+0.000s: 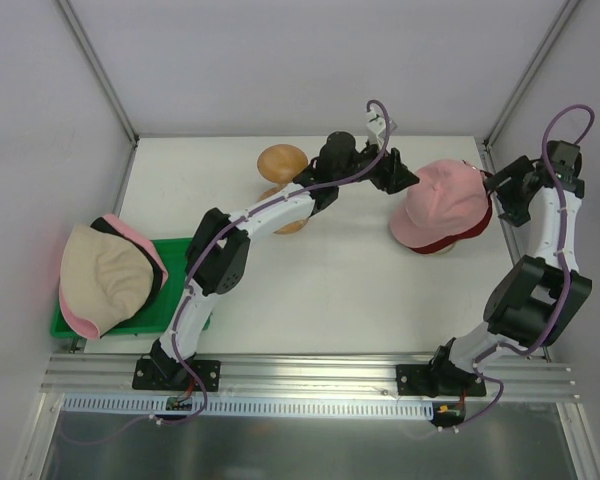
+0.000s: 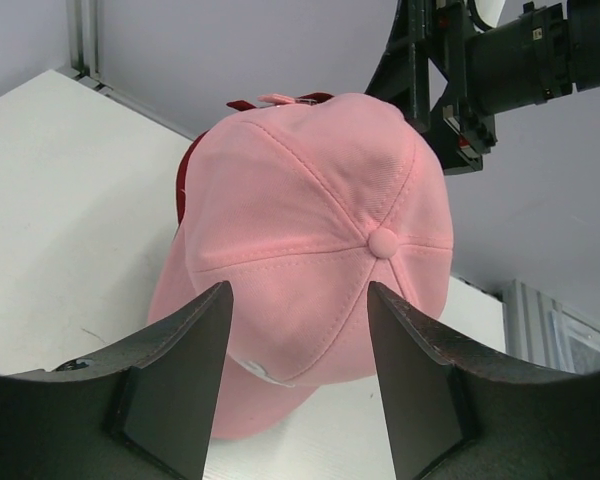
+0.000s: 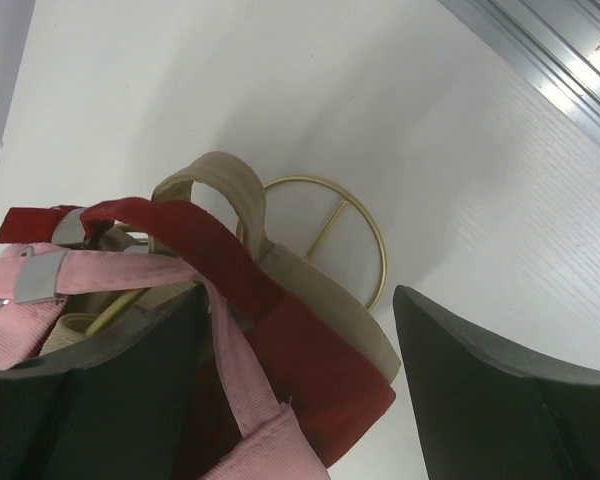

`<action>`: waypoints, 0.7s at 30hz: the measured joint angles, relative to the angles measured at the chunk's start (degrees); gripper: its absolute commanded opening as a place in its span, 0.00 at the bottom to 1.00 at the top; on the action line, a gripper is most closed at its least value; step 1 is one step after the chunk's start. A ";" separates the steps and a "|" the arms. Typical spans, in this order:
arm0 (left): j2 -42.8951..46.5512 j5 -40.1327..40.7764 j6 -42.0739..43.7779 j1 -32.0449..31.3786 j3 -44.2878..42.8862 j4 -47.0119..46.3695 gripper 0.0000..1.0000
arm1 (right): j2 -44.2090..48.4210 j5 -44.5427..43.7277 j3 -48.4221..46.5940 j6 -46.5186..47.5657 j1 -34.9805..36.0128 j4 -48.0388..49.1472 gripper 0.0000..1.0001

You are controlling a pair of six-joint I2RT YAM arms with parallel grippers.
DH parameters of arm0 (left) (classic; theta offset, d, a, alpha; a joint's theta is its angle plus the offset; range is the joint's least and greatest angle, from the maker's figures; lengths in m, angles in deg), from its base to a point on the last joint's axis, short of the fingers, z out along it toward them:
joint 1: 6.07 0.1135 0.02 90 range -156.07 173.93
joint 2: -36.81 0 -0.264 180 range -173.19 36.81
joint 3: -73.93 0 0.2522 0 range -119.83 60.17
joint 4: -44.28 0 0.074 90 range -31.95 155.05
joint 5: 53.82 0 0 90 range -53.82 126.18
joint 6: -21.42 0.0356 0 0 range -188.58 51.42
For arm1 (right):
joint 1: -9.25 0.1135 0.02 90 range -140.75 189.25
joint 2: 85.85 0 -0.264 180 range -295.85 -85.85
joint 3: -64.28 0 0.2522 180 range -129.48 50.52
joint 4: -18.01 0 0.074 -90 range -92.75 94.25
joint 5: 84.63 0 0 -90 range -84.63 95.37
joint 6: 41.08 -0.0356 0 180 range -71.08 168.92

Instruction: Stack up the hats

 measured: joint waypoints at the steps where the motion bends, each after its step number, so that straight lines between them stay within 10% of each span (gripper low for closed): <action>1: 0.00 -0.35 -0.17 0.00 -0.07 0.00 0.55 | 0.02 0.00 -0.13 0.00 0.20 -0.39 0.81; 21: -1.44 -1.90 -1.25 -2.03 -0.15 1.33 0.54 | 3.23 0.02 -2.67 -1.07 0.68 -4.72 0.90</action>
